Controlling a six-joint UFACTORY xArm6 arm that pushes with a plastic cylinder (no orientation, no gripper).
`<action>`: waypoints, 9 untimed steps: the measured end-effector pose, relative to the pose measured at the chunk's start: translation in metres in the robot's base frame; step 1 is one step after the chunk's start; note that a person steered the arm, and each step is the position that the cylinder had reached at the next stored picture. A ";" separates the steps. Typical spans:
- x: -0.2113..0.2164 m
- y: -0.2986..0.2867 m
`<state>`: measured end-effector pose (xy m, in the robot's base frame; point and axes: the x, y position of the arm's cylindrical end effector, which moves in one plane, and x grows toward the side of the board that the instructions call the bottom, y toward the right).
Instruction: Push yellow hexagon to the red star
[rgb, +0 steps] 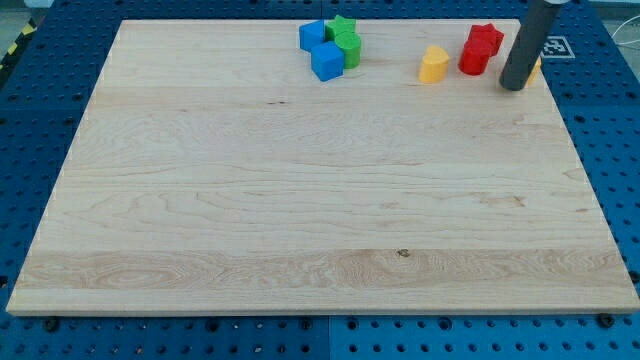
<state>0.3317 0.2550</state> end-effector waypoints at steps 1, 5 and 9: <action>0.000 0.020; -0.028 0.028; 0.002 0.018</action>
